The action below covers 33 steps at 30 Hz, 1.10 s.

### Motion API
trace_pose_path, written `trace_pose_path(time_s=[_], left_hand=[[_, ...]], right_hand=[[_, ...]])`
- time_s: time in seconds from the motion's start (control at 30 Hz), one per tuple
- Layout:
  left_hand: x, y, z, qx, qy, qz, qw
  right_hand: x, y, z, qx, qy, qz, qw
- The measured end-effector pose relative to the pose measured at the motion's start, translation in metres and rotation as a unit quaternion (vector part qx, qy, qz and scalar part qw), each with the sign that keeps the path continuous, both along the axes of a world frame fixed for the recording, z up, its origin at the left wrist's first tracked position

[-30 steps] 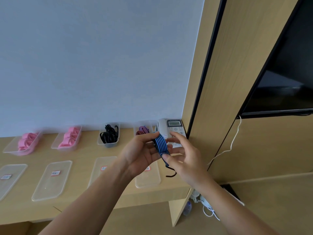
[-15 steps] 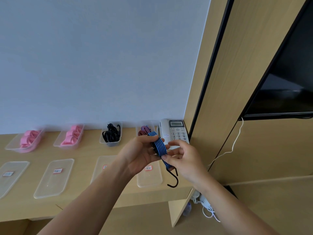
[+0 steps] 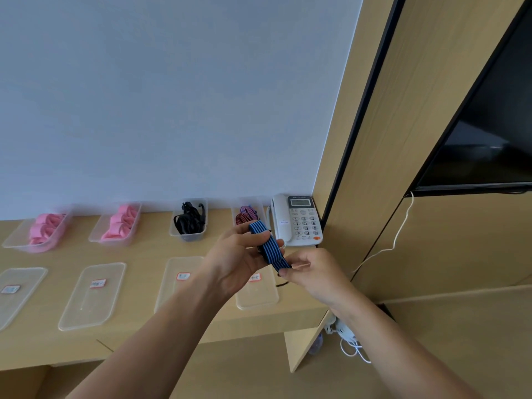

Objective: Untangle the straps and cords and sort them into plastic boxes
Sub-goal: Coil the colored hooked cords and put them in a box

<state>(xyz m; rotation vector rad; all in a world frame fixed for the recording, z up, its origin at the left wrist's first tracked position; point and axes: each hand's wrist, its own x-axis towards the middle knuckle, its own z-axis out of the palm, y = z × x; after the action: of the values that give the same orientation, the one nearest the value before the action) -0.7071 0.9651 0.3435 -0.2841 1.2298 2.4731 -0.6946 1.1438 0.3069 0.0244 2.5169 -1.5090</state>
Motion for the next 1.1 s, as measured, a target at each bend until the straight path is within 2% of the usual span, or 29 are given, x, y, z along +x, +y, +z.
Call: trace_pose_path(time_s=[0.13,0.3,0.47,0.73,0.97,1.1], left_hand=[[0.000,-0.015,-0.004,-0.005,0.004,0.007,1.000],[-0.007,-0.037,-0.012,-0.022,0.021,0.040,0.999],[-0.014,-0.049,-0.021,-0.016,0.037,0.069,0.997],[-0.022,-0.074,-0.032,-0.029,0.043,0.022,0.998],[-0.033,-0.084,-0.035,-0.002,0.029,0.072,0.997],[-0.038,-0.088,-0.037,0.035,0.009,0.076,0.996]], right_hand=[[0.002,-0.013,-0.006,-0.015,-0.030,0.019,0.999],[0.005,-0.030,-0.001,-0.119,-0.035,0.048,0.991],[0.002,-0.051,0.005,-0.185,-0.038,0.023,0.982],[-0.006,-0.079,0.010,-0.119,0.011,-0.036,0.992],[-0.013,-0.097,0.012,-0.061,0.029,-0.030,0.997],[-0.012,-0.105,0.009,-0.077,0.035,-0.045,0.995]])
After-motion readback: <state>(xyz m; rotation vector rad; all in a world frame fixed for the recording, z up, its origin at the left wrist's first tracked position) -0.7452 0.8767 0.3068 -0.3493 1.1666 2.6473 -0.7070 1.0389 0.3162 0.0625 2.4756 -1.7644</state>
